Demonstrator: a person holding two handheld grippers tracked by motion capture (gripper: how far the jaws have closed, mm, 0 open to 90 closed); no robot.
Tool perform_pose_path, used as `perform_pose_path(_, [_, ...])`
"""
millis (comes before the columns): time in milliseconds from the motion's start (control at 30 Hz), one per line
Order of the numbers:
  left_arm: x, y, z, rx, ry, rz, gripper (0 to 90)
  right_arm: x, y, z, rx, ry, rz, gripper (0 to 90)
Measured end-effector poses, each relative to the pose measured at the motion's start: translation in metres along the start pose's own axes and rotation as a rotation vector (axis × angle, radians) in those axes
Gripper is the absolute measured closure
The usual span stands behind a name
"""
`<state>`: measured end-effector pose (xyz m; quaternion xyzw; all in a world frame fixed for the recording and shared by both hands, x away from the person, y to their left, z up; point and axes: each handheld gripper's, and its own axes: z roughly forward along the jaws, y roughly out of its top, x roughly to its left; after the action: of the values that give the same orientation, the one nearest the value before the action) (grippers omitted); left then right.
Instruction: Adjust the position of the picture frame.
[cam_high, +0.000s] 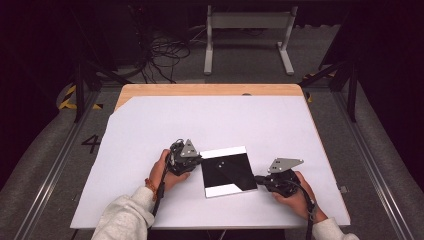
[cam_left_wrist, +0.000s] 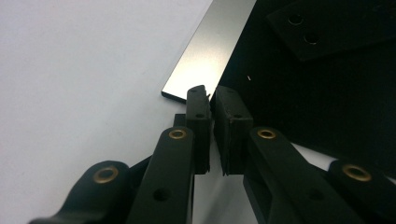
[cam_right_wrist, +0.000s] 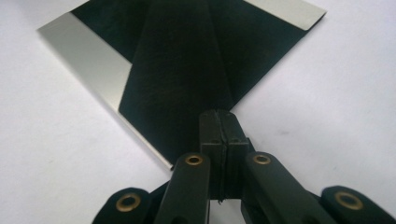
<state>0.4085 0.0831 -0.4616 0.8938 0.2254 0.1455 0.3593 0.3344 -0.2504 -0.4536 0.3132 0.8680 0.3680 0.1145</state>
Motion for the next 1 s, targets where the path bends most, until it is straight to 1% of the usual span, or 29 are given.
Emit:
perform_pose_path(100, [0.003, -0.003, -0.001, -0.009, -0.014, -0.029, 83.7, 0.004, -0.005, -0.003, -0.011, 0.007, 0.015, 90.0])
perform_pose_path(167, [0.002, -0.004, -0.005, -0.005, -0.015, -0.025, 82.2, 0.006, -0.006, -0.004, -0.014, 0.009, 0.014, 90.0])
perform_pose_path(267, [-0.004, -0.009, -0.018, -0.013, -0.03, -0.02, 82.3, 0.008, -0.008, -0.004, -0.017, 0.008, 0.012, 90.0])
perform_pose_path(333, [-0.01, -0.014, -0.029, -0.025, -0.045, -0.009, 82.1, 0.009, -0.009, -0.005, -0.019, 0.015, 0.014, 90.0])
perform_pose_path(367, [-0.014, -0.017, -0.034, -0.033, -0.059, -0.014, 81.2, 0.009, -0.009, -0.005, -0.02, 0.016, 0.014, 90.0])
perform_pose_path(400, [-0.019, -0.021, -0.039, -0.042, -0.069, -0.017, 79.8, 0.01, -0.01, -0.006, -0.02, 0.017, 0.012, 90.0])
perform_pose_path(433, [-0.027, -0.025, -0.046, -0.043, -0.08, -0.01, 78.6, 0.011, -0.01, -0.006, -0.019, 0.017, 0.015, 90.0])
perform_pose_path(500, [-0.039, -0.031, -0.053, -0.047, -0.094, 0.013, 77.0, 0.012, -0.01, -0.006, -0.017, 0.016, 0.017, 90.0])
perform_pose_path(533, [-0.044, -0.033, -0.056, -0.056, -0.103, 0.01, 75.8, 0.013, -0.01, -0.007, -0.015, 0.027, 0.036, 90.0])
perform_pose_path(567, [-0.048, -0.035, -0.058, -0.061, -0.115, 0.005, 73.6, 0.014, -0.011, -0.007, -0.016, 0.032, 0.043, 90.0])
perform_pose_path(600, [-0.052, -0.036, -0.06, -0.066, -0.125, 0.005, 72.4, 0.015, -0.011, -0.007, -0.017, 0.035, 0.039, 90.0])
perform_pose_path(667, [-0.058, -0.037, -0.061, -0.069, -0.146, 0.01, 69.2, 0.018, -0.012, -0.008, -0.016, 0.034, 0.041, 90.0])
perform_pose_path(700, [-0.06, -0.037, -0.061, -0.074, -0.152, 0.003, 69.2, 0.019, -0.013, -0.008, -0.016, 0.035, 0.039, 90.0])
perform_pose_path(733, [-0.062, -0.037, -0.06, -0.074, -0.154, 0.0, 68.3, 0.02, -0.013, -0.008, -0.014, 0.036, 0.034, 90.0])
perform_pose_path(767, [-0.062, -0.037, -0.059, -0.071, -0.157, 0.007, 67.8, 0.021, -0.013, -0.009, -0.014, 0.04, 0.033, 90.0])
perform_pose_path(800, [-0.063, -0.037, -0.058, -0.069, -0.168, 0.007, 66.5, 0.022, -0.013, -0.009, -0.014, 0.041, 0.033, 90.0])
perform_pose_path(867, [-0.068, -0.036, -0.054, -0.058, -0.161, 0.02, 62.6, 0.023, -0.014, -0.009, -0.012, 0.041, 0.027, 90.0])
perform_pose_path(900, [-0.069, -0.036, -0.052, -0.059, -0.18, 0.014, 61.8, 0.023, -0.014, -0.009, -0.011, 0.047, 0.024, 90.0])
perform_pose_path(933, [-0.07, -0.035, -0.051, -0.064, -0.19, 0.008, 60.4, 0.022, -0.014, -0.009, -0.011, 0.056, 0.025, 89.9])
perform_pose_path(967, [-0.07, -0.035, -0.051, -0.064, -0.19, 0.008, 59.2, 0.02, -0.014, -0.009, -0.014, 0.068, 0.024, 89.0])
perform_pose_path(1000, [-0.071, -0.035, -0.049, -0.057, -0.18, 0.01, 59.2, 0.02, -0.014, -0.009, -0.014, 0.068, 0.024, 89.0])
